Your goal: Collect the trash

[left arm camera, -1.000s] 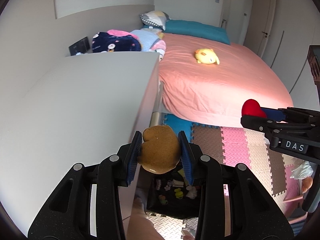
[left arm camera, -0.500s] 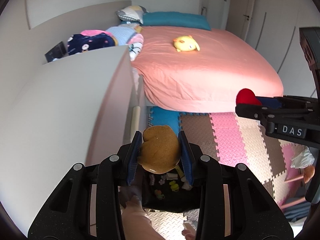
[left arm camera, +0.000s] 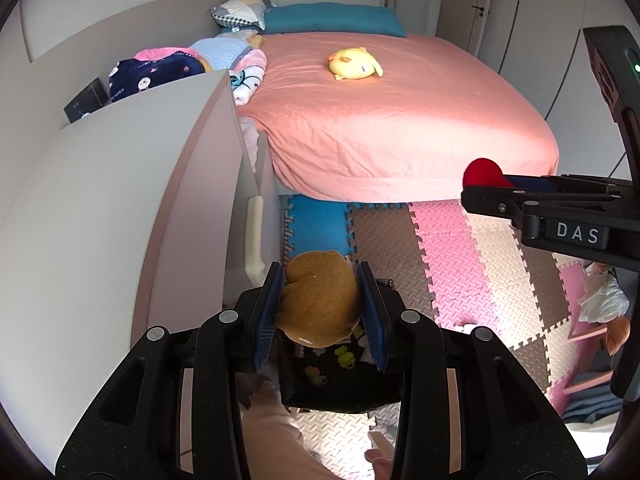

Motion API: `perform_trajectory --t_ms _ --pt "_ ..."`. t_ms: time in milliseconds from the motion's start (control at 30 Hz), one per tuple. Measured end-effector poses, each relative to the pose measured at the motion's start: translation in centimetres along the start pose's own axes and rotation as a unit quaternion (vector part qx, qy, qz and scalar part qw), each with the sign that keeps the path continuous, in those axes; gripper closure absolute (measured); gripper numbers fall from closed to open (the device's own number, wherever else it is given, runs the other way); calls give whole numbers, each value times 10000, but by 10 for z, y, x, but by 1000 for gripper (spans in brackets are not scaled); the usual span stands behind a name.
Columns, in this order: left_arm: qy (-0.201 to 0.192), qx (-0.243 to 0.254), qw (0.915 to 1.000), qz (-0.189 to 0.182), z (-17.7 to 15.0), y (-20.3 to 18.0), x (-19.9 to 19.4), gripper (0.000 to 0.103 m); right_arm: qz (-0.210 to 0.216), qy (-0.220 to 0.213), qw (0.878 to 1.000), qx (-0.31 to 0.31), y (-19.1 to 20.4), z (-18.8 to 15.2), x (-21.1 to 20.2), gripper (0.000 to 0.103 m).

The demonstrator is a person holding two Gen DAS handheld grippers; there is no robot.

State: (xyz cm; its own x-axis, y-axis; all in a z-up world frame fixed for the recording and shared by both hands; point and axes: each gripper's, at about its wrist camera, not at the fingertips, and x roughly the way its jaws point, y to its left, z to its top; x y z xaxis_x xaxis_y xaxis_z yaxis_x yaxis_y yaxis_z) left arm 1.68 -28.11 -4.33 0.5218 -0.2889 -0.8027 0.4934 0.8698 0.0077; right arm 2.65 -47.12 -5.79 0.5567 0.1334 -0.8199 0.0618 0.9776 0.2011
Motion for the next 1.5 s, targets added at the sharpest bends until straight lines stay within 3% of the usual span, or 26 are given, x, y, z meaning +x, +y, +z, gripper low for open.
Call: perform_trajectory --t_ms 233,267,300,333,367,567,900,1500 --pt "89 17 10000 2 2 3 -1 65 -132 30 9998 -160 9 7 -1 56" --pt "177 27 9998 -14 3 4 1 56 -184 63 9996 -188 11 9 0 49" --pt "312 30 9995 -30 3 5 3 28 -227 96 9995 -173 11 10 1 35" --pt "415 15 9991 -7 3 6 5 12 -273 112 9994 -165 12 11 1 28" --pt "429 -33 9991 65 2 8 6 7 -305 95 9994 -166 13 12 1 20" --pt "508 -167 9984 174 -4 19 7 6 -403 5 9990 -172 14 12 -3 18" --pt "164 -89 9993 315 -6 18 -8 7 -346 -84 9993 -118 12 11 -11 18" --pt "-27 -171 9995 268 -6 20 -14 6 -342 -85 9993 -102 13 9 -14 18"
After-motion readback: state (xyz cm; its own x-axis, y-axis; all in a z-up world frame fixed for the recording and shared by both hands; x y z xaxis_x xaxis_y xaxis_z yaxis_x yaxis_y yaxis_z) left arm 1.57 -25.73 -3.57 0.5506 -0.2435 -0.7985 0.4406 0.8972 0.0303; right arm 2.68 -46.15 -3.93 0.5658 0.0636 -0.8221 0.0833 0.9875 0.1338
